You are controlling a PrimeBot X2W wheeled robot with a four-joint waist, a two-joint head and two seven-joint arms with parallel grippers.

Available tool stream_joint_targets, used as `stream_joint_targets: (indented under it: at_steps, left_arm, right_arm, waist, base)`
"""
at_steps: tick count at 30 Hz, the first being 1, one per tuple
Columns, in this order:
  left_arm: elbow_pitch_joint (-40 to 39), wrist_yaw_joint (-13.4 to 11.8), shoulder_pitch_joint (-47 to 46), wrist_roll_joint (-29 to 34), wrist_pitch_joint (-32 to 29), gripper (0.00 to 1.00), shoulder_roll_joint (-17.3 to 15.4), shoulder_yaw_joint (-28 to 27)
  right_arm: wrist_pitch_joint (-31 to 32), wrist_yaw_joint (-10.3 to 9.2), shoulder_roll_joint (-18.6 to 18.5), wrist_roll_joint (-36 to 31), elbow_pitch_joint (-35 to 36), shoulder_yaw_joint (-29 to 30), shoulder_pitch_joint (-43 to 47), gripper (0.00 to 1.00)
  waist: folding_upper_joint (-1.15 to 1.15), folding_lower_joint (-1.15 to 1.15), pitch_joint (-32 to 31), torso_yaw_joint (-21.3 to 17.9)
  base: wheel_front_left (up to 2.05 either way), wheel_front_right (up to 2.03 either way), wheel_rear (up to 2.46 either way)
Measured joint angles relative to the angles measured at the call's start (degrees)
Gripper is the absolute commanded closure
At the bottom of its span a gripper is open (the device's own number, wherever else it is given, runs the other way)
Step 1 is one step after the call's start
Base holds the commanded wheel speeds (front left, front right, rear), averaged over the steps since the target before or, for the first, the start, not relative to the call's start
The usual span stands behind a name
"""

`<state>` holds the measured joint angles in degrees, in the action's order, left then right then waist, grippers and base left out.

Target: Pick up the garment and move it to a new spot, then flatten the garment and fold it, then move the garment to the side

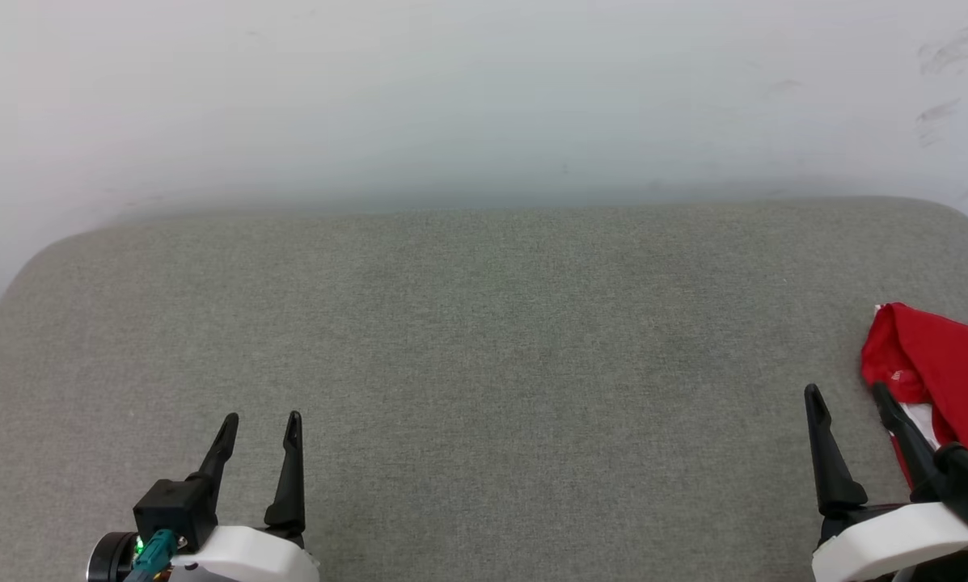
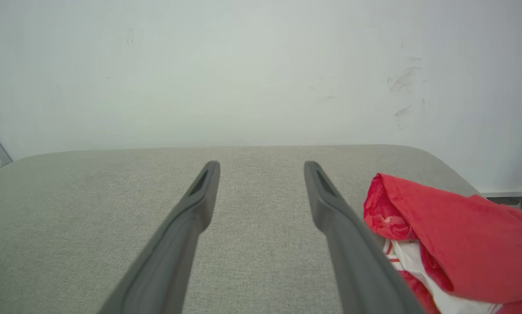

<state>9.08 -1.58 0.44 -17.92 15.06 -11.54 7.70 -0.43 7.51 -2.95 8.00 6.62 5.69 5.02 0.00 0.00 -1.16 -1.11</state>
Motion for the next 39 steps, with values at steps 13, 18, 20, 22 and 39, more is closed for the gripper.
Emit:
stream_joint_targets:
  at_steps: [13, 18, 20, 22, 39]
  left_arm:
    - [0.8, 0.8, -0.9, 0.7, 0.0, 0.0, 0.3, -0.5]
    - [1.2, 1.2, -1.5, 1.0, 0.0, 0.0, 0.7, -0.7]
    - [1.7, 1.4, -1.5, 1.0, 0.0, 1.0, 0.9, -0.6]
    - [2.7, 1.4, -0.7, 0.8, -0.3, 1.0, 1.3, -0.5]
    - [3.4, 3.0, -1.0, -15.4, -5.0, 1.0, 2.9, -3.4]
  right_arm:
    - [0.4, 0.0, 0.0, -0.1, 0.2, 0.2, 0.0, 0.0]
    - [0.5, 0.0, 0.0, -0.4, 0.0, 0.2, -0.1, 0.0]
    - [0.5, 0.0, 0.0, -0.4, -0.5, 0.2, 0.0, 1.0]
    - [0.5, 0.0, 0.0, -0.2, -1.7, 0.2, 0.3, 1.0]
    - [2.0, 0.0, 0.0, 18.1, -6.0, 0.3, -0.8, 1.0]
  waist:
    - [0.0, 0.01, 0.3, 0.4]
    - [0.0, 0.01, 0.5, 0.3]
    - [0.0, 0.01, 0.6, 0.4]
    - [0.0, 0.01, 0.6, 0.4]
    - [0.0, 0.01, 0.7, 0.5]
  base:
    - [0.0, 0.0, 0.0]
    - [0.0, 0.0, 0.0]
    - [0.0, 0.0, 0.0]
    - [0.0, 0.0, 0.0]
    - [0.0, 0.0, 0.0]
